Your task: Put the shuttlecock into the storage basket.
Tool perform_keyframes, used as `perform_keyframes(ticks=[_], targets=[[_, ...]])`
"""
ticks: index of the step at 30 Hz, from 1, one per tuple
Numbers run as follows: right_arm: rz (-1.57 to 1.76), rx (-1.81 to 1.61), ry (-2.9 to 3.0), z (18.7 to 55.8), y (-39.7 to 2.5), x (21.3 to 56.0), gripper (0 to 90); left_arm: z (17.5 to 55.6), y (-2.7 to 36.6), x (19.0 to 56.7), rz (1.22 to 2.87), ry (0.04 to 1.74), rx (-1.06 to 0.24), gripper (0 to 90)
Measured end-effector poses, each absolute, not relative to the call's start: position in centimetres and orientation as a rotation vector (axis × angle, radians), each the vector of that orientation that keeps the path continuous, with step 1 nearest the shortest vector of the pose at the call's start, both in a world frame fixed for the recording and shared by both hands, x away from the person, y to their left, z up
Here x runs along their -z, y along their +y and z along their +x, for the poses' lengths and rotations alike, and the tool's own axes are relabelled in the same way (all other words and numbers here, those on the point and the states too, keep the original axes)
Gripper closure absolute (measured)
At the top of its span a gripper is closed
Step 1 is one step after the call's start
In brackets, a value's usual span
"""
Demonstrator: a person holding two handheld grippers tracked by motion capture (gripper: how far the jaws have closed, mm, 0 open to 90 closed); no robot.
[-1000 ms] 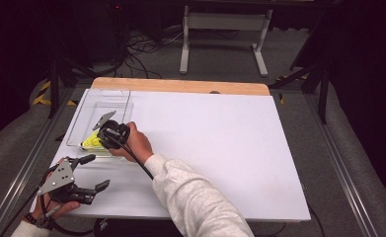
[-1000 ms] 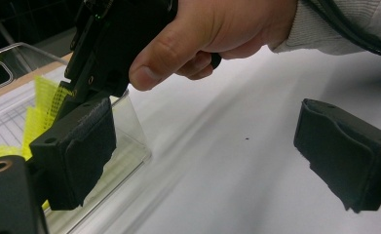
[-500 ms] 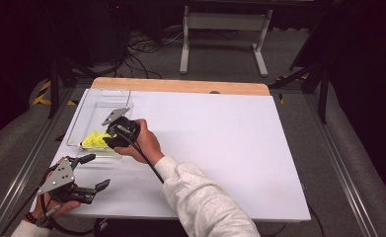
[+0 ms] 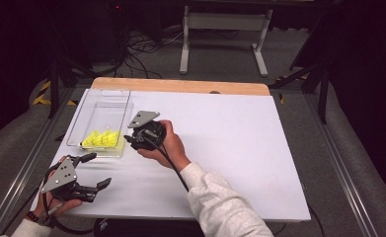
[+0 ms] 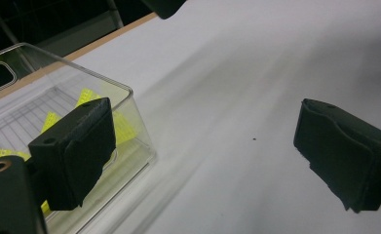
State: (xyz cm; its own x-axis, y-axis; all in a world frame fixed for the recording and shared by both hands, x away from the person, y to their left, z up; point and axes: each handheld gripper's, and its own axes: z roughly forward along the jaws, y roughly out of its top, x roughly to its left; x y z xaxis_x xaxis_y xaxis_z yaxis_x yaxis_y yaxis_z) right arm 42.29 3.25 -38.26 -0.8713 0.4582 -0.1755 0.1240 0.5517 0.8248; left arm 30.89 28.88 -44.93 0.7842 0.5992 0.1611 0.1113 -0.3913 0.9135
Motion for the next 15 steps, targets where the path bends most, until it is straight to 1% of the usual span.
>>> perform_keyframes(ticks=[5,15], targets=[[0.514,-1.284,2.358,42.2,1.2,38.1,55.8,31.1,28.8,45.0,1.939,0.540,-0.589,9.0],[0.520,-1.257,2.325,41.8,-1.0,37.9,54.1,31.2,28.7,45.1,1.951,0.534,-0.588,9.0]])
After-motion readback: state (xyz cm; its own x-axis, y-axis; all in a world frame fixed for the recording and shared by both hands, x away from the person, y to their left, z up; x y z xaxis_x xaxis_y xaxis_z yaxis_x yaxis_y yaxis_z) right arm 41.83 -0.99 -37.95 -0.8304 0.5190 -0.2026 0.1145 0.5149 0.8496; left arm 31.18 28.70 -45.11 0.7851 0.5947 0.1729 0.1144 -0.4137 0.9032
